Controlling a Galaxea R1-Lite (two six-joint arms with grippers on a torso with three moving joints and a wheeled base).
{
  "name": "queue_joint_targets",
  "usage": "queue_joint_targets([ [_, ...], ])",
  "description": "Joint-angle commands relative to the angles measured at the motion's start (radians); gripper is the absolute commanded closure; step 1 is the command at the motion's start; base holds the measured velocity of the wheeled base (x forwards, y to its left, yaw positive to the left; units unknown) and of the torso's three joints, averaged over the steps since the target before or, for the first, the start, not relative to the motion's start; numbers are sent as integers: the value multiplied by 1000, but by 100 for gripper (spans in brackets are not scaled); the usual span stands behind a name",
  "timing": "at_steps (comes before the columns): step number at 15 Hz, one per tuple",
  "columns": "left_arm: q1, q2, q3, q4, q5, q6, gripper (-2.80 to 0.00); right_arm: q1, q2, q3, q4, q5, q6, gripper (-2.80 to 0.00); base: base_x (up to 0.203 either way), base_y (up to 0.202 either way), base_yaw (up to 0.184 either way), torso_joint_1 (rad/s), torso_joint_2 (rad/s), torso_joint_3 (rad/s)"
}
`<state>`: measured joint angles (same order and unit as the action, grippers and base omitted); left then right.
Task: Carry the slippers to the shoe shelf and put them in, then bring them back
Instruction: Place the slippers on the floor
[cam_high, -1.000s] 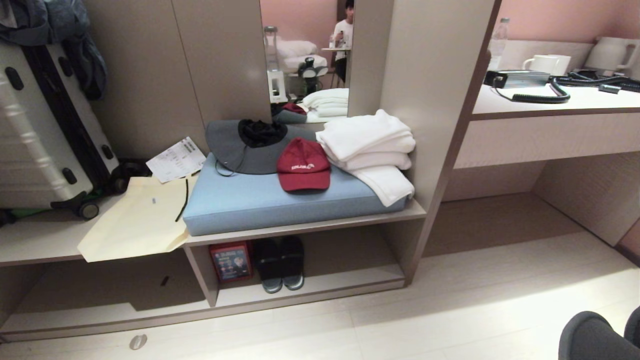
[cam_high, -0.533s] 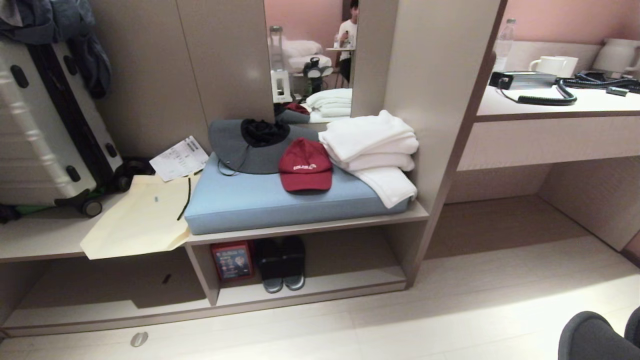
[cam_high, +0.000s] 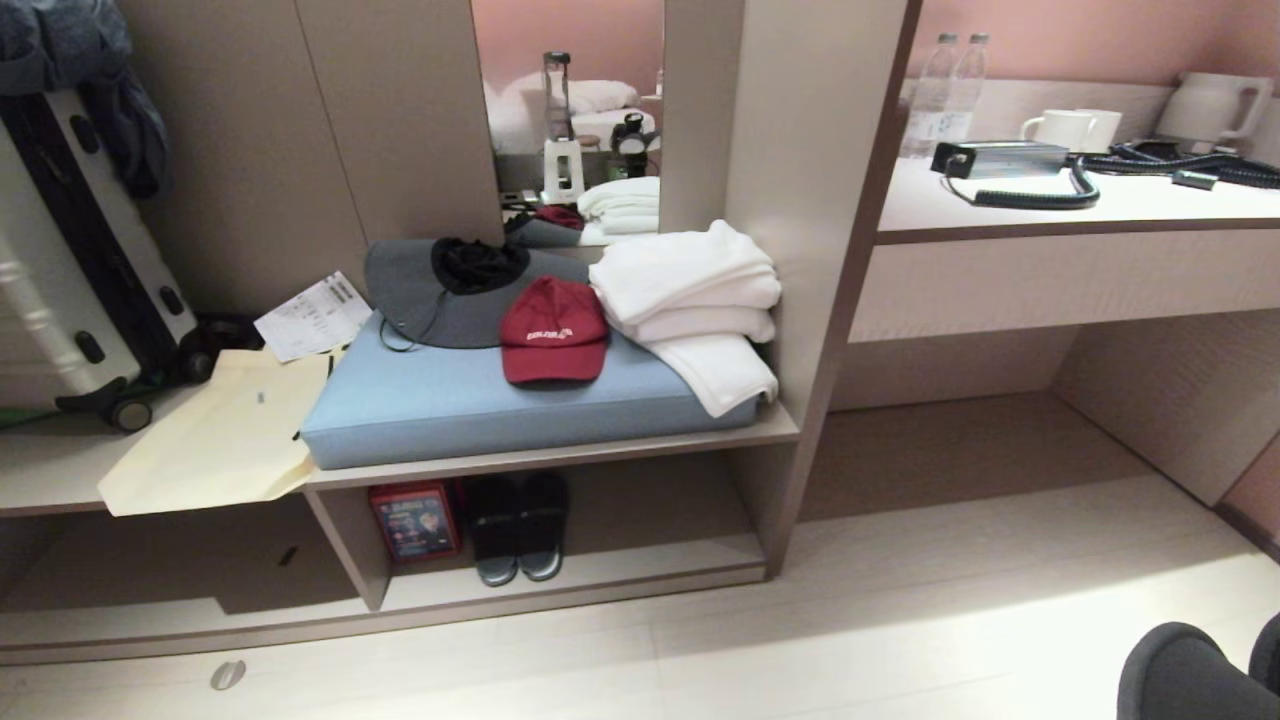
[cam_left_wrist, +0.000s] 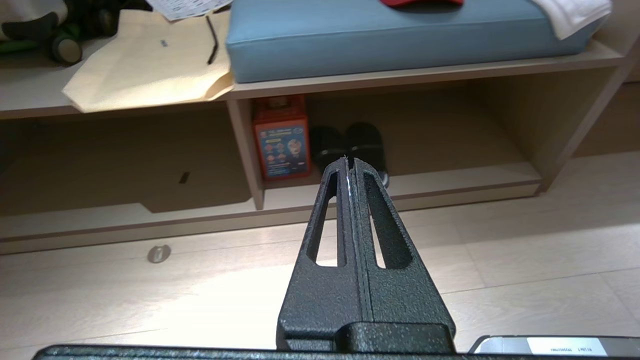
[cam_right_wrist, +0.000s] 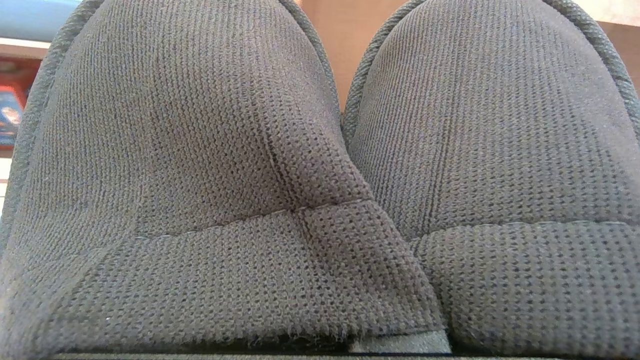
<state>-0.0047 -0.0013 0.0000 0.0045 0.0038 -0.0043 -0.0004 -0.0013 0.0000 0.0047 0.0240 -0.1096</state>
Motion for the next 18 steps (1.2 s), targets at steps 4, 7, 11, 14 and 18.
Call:
queue_joint_targets([
  [4, 0, 1, 0, 3, 5, 4, 0, 0, -1, 0, 0, 1, -1, 0, 0, -199, 1, 1, 4, 3],
  [7, 0, 1, 0, 5, 8, 20, 0, -1, -2, 0, 0, -1, -1, 0, 0, -198, 2, 1, 5, 2],
  [11, 0, 0, 0, 3, 8, 17, 0, -1, 0, 0, 0, 1, -1, 0, 0, -196, 0, 3, 4, 1],
  [14, 0, 1, 0, 3, 8, 17, 0, 0, 0, 0, 0, -1, 1, 0, 5, -198, 0, 0, 0, 2],
  [18, 0, 1, 2, 3, 8, 17, 0, 0, 0, 0, 0, -1, -1, 0, 116, -153, -5, 0, 6, 8],
])
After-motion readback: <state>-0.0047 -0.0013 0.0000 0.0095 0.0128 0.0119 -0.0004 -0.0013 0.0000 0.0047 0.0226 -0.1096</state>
